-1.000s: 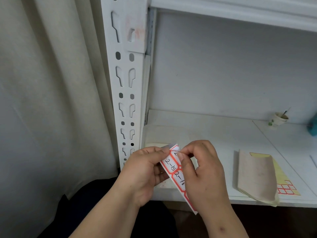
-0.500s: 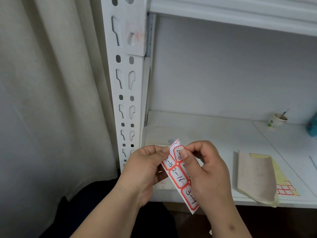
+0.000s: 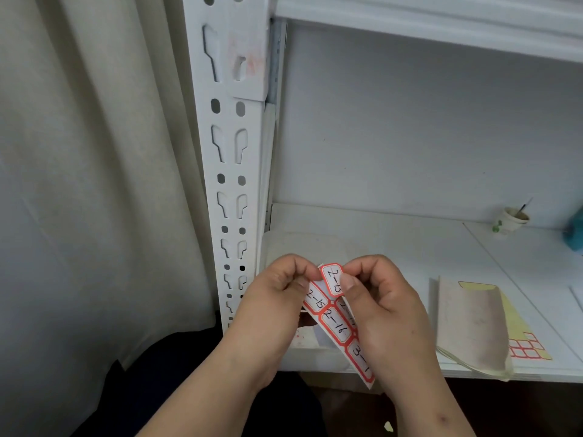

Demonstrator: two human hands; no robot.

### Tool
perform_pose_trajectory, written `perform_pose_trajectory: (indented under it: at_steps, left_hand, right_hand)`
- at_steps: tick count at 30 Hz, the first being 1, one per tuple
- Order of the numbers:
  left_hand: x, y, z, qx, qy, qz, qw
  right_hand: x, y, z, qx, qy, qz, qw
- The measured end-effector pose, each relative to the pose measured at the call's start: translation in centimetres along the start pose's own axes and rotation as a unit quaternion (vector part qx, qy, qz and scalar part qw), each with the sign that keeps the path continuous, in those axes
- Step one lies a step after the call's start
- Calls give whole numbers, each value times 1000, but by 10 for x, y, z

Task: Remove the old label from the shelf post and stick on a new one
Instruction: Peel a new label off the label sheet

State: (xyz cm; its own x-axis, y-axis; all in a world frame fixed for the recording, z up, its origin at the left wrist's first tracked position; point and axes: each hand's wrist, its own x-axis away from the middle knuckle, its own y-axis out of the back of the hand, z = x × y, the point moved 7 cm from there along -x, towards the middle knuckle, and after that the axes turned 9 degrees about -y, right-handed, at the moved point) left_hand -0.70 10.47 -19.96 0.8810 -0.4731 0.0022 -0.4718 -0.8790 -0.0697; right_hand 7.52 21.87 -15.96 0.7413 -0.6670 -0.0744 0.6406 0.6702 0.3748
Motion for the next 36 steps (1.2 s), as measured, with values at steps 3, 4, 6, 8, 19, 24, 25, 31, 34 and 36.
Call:
perform_pose_trajectory:
  at_steps: [3,4,6,8,19,24,25,31,34,36]
  left_hand:
    - [3,-2,-4,2,-2,12,1000]
    - [3,-2,-5,0,-8,18,1000]
    - [5,-3,-10,-2,-33,31,999]
    - [5,-5,-13,-14,-59,35,998]
    - [0,9,-5,73,-26,-86,993]
    - [-4,8,-6,109,-31,-132,985]
    - [-6,7,-7,114,-32,-139,983]
    - [-16,-14,-20,152,-42,-120,980]
    - [-21,-28,-28,150,-52,-91,983]
    - [-24,-37,-33,138,-63,-69,986]
  right_hand:
    - [0,-2,-1,20,7,11,1000]
    - [0,-3,-1,23,9,15,1000]
    - [0,-2,-1,27,16,18,999]
    - [1,-2,1,33,25,20,999]
    - [2,24,-5,46,68,-133,988]
    - [15,25,8,113,141,-186,966]
    - [19,27,12,121,159,-205,958]
    - [17,31,-3,69,84,-186,977]
    - [10,37,-11,1,52,-170,984]
    - [5,43,-13,-32,53,-168,984]
